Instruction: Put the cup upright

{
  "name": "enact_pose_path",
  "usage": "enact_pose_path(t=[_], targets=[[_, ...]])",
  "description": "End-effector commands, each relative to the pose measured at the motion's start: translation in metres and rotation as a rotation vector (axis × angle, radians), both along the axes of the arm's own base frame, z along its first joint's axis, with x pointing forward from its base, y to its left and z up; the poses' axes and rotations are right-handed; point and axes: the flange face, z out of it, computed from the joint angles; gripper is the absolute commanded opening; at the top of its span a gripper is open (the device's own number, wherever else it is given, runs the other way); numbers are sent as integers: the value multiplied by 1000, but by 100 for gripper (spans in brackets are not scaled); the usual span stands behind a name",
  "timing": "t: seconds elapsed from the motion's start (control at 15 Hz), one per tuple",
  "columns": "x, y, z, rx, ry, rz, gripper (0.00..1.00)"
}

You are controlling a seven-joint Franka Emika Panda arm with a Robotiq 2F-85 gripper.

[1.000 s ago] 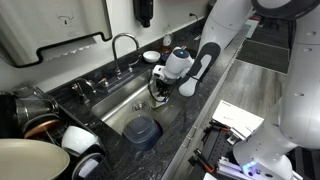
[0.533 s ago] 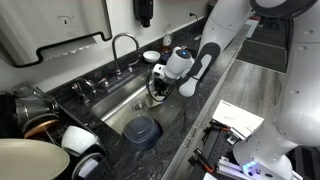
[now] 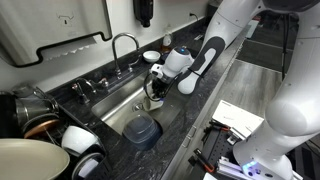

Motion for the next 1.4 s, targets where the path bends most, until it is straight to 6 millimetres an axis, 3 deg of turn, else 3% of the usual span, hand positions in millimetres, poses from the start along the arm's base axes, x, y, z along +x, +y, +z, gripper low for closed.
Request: enact_pose_path(t=[0.0, 0.53, 1.07, 1.33], targets=[[-8, -25, -8, 56, -43, -14, 4], [-8, -59, -40, 193, -212, 13, 4], [-15, -80, -55, 325, -239, -46, 4], [-16, -87, -50, 362, -223, -116, 4]])
